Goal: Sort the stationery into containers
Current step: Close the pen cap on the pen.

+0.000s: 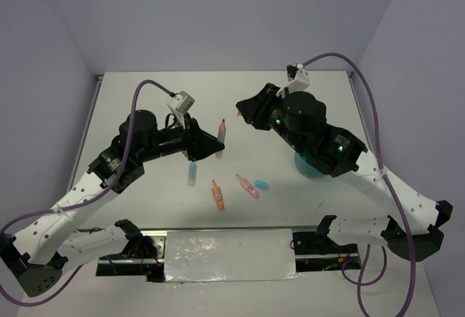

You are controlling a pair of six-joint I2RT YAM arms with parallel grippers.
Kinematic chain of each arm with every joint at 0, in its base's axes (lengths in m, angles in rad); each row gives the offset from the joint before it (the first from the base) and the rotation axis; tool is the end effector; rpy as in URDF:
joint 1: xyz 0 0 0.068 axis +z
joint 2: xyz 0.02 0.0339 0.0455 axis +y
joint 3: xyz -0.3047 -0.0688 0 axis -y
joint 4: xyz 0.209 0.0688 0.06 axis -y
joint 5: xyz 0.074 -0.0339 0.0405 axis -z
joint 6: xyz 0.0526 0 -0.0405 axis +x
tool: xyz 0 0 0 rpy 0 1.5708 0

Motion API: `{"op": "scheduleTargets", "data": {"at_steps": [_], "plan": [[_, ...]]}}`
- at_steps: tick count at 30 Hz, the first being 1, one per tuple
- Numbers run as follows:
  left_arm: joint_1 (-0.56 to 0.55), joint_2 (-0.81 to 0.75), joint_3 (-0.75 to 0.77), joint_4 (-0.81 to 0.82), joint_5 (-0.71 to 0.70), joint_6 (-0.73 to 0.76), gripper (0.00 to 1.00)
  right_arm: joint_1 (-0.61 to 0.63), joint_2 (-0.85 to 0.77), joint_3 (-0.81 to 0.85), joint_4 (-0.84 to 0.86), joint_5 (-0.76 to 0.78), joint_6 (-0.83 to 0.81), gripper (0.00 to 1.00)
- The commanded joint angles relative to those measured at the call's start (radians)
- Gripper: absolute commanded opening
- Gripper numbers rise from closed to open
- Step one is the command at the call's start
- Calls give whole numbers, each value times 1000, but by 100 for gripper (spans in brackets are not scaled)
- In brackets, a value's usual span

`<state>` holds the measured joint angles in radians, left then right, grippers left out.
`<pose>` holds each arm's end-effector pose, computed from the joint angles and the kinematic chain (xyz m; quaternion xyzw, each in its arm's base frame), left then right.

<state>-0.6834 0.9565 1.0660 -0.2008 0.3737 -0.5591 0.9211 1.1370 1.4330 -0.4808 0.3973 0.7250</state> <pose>0.1182 -0.1210 0.4338 0.1701 0.7166 -0.4971 0.4587 0.1340 0.1428 0.4858 0.0516 0.7629 0.3560 0.5372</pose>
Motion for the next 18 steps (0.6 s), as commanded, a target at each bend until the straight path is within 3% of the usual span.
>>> {"op": "scheduleTargets", "data": {"at_steps": [1, 18], "plan": [[-7, 10, 23, 67, 48, -10, 0, -1, 21, 92, 39, 14, -1, 5], [-15, 41, 31, 75, 53, -10, 0, -1, 69, 64, 71, -135, -24, 5]]}}
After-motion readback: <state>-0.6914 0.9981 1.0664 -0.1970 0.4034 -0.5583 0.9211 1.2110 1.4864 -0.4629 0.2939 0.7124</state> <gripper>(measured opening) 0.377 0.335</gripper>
